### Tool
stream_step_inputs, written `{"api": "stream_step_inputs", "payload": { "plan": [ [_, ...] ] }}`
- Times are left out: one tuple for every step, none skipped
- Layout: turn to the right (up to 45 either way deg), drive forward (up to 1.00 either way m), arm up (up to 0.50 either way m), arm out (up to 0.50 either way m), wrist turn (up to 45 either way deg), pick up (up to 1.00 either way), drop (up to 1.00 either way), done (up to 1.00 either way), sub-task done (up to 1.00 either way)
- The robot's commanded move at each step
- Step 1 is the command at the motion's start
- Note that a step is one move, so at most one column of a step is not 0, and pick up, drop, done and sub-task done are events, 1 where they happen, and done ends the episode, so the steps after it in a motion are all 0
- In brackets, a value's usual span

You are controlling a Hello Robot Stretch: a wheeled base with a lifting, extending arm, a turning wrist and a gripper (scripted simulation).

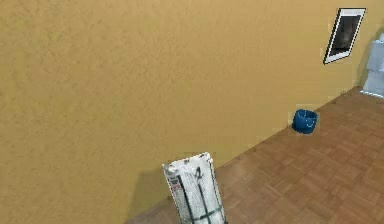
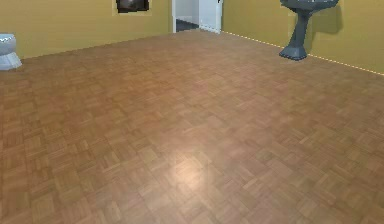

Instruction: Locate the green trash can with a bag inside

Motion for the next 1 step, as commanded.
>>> {"api": "stream_step_inputs", "payload": {
  "plan": [
    [0.0, 0.00, 0.00, 0.00, 0.0, 0.00, 0.00, 1.00, 0.00]
  ]
}}
